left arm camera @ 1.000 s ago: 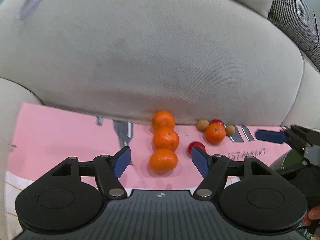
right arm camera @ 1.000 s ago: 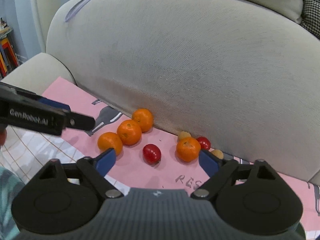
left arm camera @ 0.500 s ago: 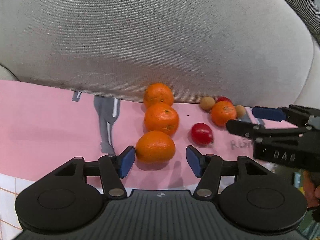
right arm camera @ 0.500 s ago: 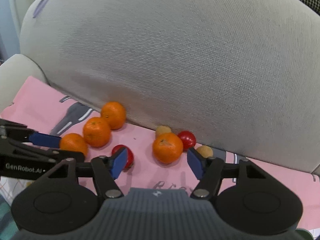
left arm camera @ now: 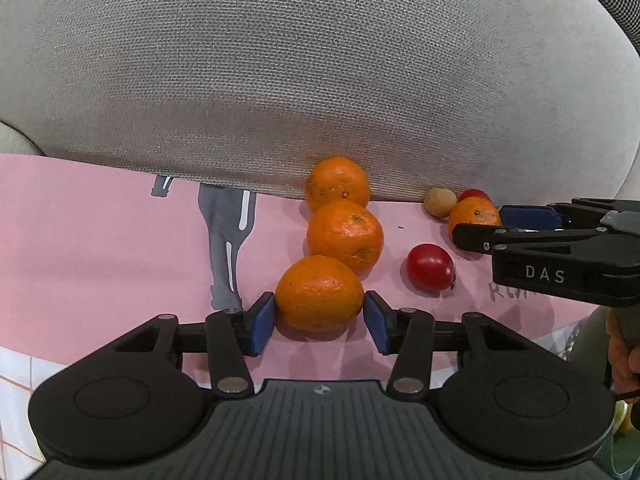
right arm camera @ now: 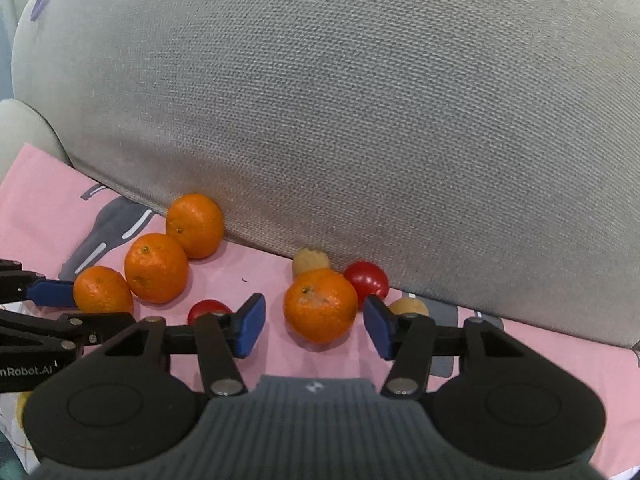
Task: Organize fruits
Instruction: 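Close the left tool on a mandarin while the right tool grasps another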
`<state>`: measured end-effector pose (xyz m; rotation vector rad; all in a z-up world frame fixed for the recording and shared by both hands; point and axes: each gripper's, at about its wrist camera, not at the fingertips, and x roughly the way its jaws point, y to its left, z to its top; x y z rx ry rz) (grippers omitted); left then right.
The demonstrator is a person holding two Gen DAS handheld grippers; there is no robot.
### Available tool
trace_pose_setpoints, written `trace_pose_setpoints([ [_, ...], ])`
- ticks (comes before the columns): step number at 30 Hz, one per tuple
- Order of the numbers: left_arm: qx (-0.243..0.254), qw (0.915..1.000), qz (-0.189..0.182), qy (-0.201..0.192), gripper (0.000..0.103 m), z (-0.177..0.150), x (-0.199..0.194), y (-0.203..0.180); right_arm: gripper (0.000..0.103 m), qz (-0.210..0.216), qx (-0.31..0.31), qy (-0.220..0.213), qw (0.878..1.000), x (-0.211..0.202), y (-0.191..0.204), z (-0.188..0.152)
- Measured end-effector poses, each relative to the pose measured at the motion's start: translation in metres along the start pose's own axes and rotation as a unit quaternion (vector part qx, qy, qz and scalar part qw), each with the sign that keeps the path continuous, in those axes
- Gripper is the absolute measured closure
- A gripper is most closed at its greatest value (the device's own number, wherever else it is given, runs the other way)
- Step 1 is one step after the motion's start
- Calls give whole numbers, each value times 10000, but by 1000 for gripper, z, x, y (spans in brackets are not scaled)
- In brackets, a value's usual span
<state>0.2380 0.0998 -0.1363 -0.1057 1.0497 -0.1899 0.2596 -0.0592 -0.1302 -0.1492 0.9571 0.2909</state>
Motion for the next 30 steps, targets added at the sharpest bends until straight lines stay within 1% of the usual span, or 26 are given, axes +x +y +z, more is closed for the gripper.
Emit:
trace_pose_setpoints([
  [3,-17,10000,47,2,49,1,2,-1,51,-44,-92,82,9999,5,3,2],
  [6,-52,10000,42,6,50,2,3,0,54,-98,-170,158,9997,8,6,2],
  [9,-59,10000,31,3,50,2,3,0,62,-170,-213,172,9995,10,6,4],
  [15,-95,10000,23,-10,51,3,1,2,63,-147,-209,194,9995,6,3,4],
  [18,-177,9998,-31,-53,51,1,-3,4,63,-178,-279,81,9994,-3,6,5],
  [23,-179,9996,-66,-212,51,0,-21,3,63,-180,-305,-83,9993,-23,9,4],
  [30,-285,9984,-147,-458,51,-1,-52,-4,63,93,-264,-283,9992,-63,12,-5],
])
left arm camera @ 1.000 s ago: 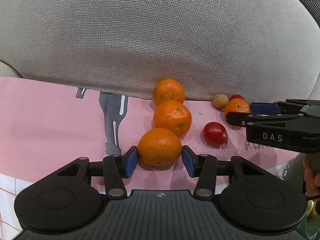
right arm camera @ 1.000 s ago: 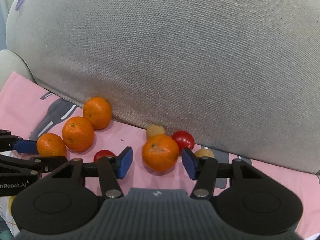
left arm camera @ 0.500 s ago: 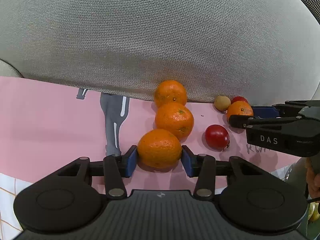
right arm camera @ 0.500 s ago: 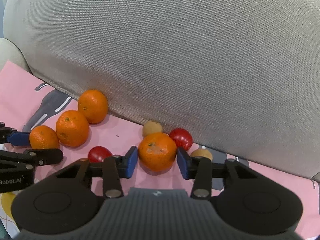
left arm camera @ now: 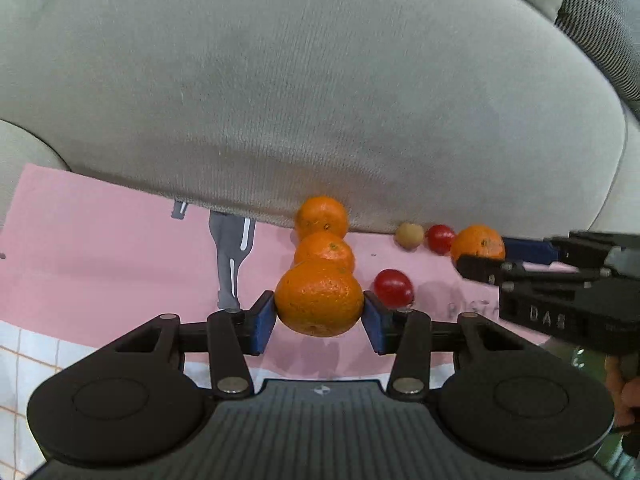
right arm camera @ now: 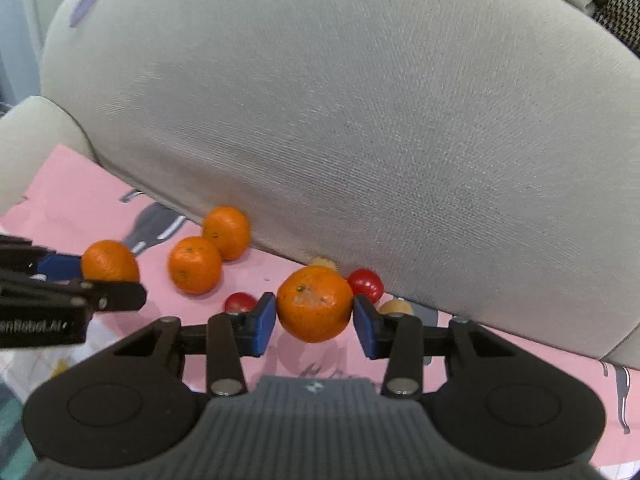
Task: Organize fruits
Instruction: 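Close the left tool on a mandarin while the right tool grasps another, then carry both mandarins over the green colander and lower them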
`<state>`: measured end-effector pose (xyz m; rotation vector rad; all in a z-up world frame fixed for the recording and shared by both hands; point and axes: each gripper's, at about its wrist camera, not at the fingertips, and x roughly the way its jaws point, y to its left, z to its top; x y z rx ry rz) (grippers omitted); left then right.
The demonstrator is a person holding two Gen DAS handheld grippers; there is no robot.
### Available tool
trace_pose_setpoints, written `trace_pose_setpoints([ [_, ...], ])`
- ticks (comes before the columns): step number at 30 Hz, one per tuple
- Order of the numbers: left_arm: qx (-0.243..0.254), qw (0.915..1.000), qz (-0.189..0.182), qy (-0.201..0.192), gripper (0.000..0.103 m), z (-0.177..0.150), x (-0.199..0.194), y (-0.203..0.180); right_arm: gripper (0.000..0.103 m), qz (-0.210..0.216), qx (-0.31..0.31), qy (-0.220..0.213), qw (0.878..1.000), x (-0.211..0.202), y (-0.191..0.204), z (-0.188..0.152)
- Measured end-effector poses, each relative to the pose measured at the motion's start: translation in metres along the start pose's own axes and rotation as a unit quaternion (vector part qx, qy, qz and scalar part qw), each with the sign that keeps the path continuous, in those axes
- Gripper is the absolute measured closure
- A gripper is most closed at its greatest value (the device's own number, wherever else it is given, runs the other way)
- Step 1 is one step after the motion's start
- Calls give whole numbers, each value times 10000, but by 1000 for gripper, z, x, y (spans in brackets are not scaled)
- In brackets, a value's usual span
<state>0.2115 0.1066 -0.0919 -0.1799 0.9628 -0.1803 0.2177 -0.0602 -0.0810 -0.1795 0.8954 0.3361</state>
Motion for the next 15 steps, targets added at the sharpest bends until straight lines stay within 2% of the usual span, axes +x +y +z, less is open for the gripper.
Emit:
trace_pose_setpoints([
  [8,41,9994,-202,-274,51,-2,-43,-18,63,383,49,-292,9988,-55,11,-17],
  [15,207,9979,-451,-408,51,-12,-72,-46,63,445,51,-424,9981,-101,11,-43],
])
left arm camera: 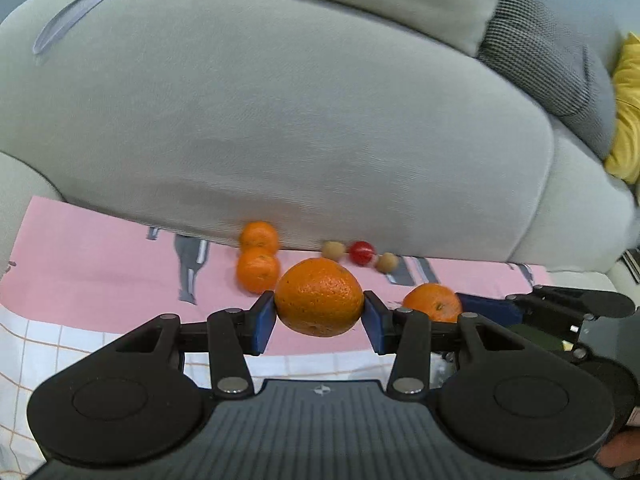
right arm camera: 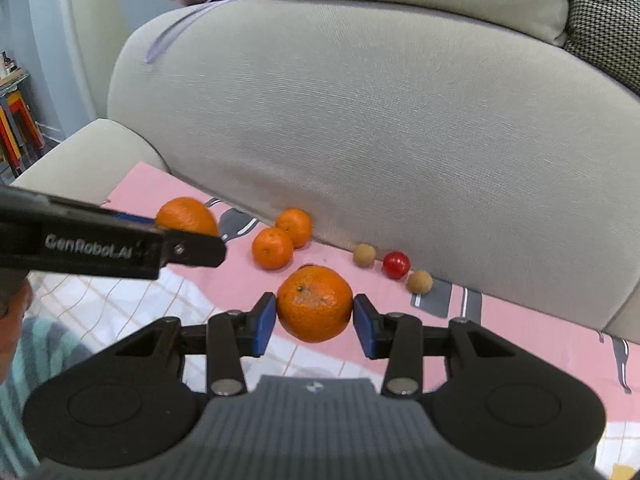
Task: Organize fruits
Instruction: 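Carry both mandarins over the green colander and lower them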
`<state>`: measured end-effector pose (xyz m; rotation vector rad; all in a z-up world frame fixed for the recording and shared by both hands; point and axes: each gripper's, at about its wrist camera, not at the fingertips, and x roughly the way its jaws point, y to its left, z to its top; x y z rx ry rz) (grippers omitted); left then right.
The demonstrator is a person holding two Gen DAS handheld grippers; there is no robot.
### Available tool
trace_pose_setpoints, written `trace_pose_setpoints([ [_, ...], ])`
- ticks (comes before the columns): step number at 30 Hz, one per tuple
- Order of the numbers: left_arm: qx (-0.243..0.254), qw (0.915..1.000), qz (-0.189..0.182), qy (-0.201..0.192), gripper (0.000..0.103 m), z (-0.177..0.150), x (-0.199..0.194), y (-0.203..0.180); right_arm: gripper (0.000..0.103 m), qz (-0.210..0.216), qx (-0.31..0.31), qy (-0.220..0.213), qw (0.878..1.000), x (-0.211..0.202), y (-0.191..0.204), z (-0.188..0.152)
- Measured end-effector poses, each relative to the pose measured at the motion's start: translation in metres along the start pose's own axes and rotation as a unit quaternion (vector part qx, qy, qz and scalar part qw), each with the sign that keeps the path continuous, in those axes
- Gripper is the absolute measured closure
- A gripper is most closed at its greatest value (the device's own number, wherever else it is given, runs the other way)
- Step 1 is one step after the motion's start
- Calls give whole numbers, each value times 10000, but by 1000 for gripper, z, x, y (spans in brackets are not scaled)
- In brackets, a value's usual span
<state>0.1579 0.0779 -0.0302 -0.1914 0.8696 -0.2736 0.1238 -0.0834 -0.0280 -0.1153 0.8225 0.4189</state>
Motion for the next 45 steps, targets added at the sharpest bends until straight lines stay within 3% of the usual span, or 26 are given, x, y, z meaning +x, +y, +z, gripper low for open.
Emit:
trace_pose_setpoints([
  [14,719,9959,-540,91,51,-22,-23,-80,63,-389,195,-154,9989,-69,-30,-53],
  [28,1699,9792,-994,489,51,-43,-3,-163,63,-737,373,-19,9966,-92,-72,-87],
  [45,2046,9701,-744,1071,51,-48,48,-191,64,-1022,-238,356,9938,-64,-114,-91],
])
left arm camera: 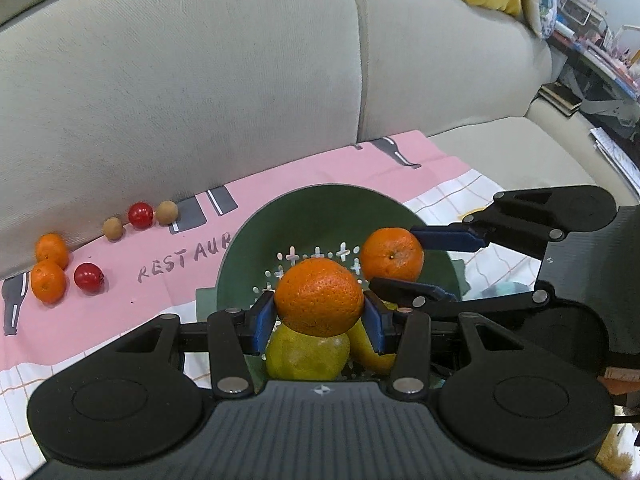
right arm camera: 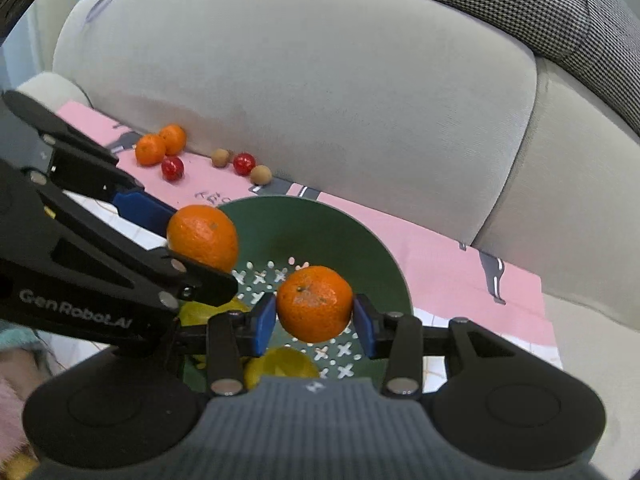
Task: Organize fruits
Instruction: 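Carry both mandarins over the green colander and lower them, then open both tools to drop the mandarins into the colander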
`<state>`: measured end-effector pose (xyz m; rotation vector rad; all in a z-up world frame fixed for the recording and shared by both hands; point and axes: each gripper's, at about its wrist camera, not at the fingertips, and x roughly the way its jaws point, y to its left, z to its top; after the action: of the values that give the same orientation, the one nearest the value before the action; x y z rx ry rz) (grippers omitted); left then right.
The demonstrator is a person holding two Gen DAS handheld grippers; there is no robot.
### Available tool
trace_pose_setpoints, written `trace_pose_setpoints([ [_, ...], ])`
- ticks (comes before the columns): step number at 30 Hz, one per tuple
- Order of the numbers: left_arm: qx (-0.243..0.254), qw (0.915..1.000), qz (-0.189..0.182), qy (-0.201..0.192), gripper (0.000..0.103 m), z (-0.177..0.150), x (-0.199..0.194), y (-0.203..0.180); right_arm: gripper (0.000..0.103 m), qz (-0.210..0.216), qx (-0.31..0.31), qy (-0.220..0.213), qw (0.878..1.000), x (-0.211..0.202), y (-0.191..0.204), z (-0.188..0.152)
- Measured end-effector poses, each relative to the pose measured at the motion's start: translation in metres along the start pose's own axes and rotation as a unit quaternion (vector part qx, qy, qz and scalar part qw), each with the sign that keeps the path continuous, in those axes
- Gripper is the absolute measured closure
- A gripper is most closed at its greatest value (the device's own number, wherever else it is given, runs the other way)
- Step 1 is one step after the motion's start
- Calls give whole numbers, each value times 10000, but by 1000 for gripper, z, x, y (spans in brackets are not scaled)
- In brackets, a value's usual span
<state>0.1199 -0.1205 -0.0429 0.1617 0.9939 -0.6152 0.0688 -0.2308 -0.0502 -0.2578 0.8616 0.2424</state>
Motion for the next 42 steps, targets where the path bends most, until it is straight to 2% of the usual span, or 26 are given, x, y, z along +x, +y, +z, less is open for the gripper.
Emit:
trace_pose_setpoints([
  [9,9,9995,25,329,51,9,27,8,64,80,-410,280,9987,31,-4,4],
  [27,-73,9964,39,841,51,15,73,25,63,217,-565,693,9958,73,-8,1],
  [42,434,9942,104,979,50,20,88,13,63,176,-810,872,9927,87,-5,-4],
])
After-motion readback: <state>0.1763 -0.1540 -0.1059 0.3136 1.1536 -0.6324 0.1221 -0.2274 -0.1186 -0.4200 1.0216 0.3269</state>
